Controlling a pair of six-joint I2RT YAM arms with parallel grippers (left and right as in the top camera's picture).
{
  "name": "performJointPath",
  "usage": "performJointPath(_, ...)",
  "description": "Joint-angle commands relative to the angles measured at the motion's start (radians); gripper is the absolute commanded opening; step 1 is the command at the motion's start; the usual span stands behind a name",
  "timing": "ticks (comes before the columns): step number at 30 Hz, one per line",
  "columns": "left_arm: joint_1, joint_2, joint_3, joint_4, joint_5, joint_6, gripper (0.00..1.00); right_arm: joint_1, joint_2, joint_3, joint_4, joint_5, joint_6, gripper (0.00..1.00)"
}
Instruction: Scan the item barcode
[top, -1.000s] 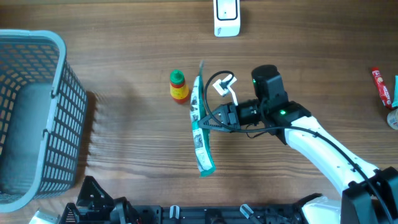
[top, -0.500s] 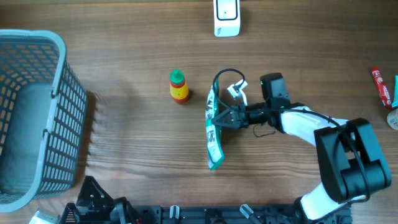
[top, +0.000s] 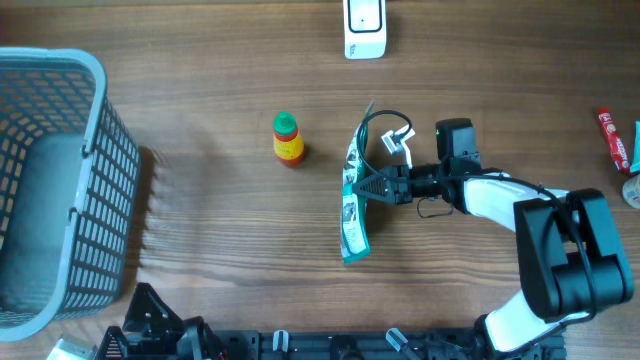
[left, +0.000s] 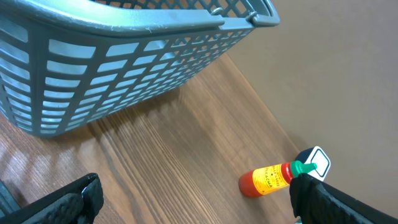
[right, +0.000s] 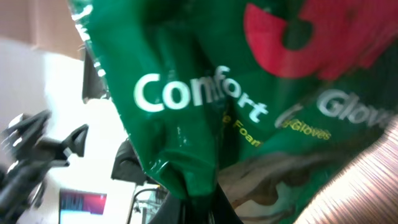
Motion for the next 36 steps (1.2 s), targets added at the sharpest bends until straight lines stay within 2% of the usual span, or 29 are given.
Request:
performJointPath(1, -0.003, -0.004, 0.001, 0.004, 0.002, 0.001, 1.0, 0.005, 0.015, 0.001, 0.161, -0.195, 0.039, 0.04)
performJointPath(4, -0.003, -0.004, 0.001, 0.004, 0.001, 0.001, 1.0, 0.01, 0.044, 0.001, 0.215, -0.187, -0.024, 0.04)
performJointPath(9, -0.003, -0.004, 0.001, 0.004, 0.002, 0.001, 1.0, 0.064, 0.23, 0.001, 0.385, -0.225, 0.034, 0.04)
performJointPath(13, -0.003, -0.004, 0.001, 0.004, 0.002, 0.001, 1.0, 0.039, 0.262, 0.001, 0.389, -0.248, 0.033, 0.04)
performJointPath(17, -0.003, -0.004, 0.001, 0.004, 0.002, 0.001, 1.0, -0.023, 0.262, 0.001, 0.389, -0.177, 0.116, 0.15)
performJointPath(20, -0.003, -0.004, 0.001, 0.004, 0.002, 0.001, 1.0, -0.026, 0.262, 0.001, 0.426, -0.101, 0.166, 0.16)
performJointPath(22, -0.003, -0.004, 0.001, 0.004, 0.002, 0.001, 1.0, -0.035, 0.262, 0.001, 0.414, -0.029, 0.165, 0.16)
performJointPath(26, -0.003, -0.004, 0.001, 0.004, 0.002, 0.001, 1.0, -0.039, 0.262, 0.001, 0.208, 0.191, 0.058, 0.2)
performJointPath(29, -0.003, -0.004, 0.001, 0.004, 0.002, 0.001, 1.0, -0.058, 0.262, 0.002, 0.192, 0.169, 0.058, 0.43)
performJointPath(30, -0.003, -0.004, 0.001, 0.004, 0.002, 0.001, 1.0, -0.055, 0.262, 0.002, 0.192, 0.109, 0.061, 0.64)
performJointPath(34, -0.003, -0.004, 0.001, 0.004, 0.002, 0.001, 1.0, -0.042, 0.262, 0.002, 0.19, 0.131, 0.129, 0.86)
performJointPath(36, -0.003, -0.004, 0.001, 0.004, 0.002, 0.001, 1.0, -0.003, 0.262, 0.002, 0.174, 0.243, 0.18, 0.9)
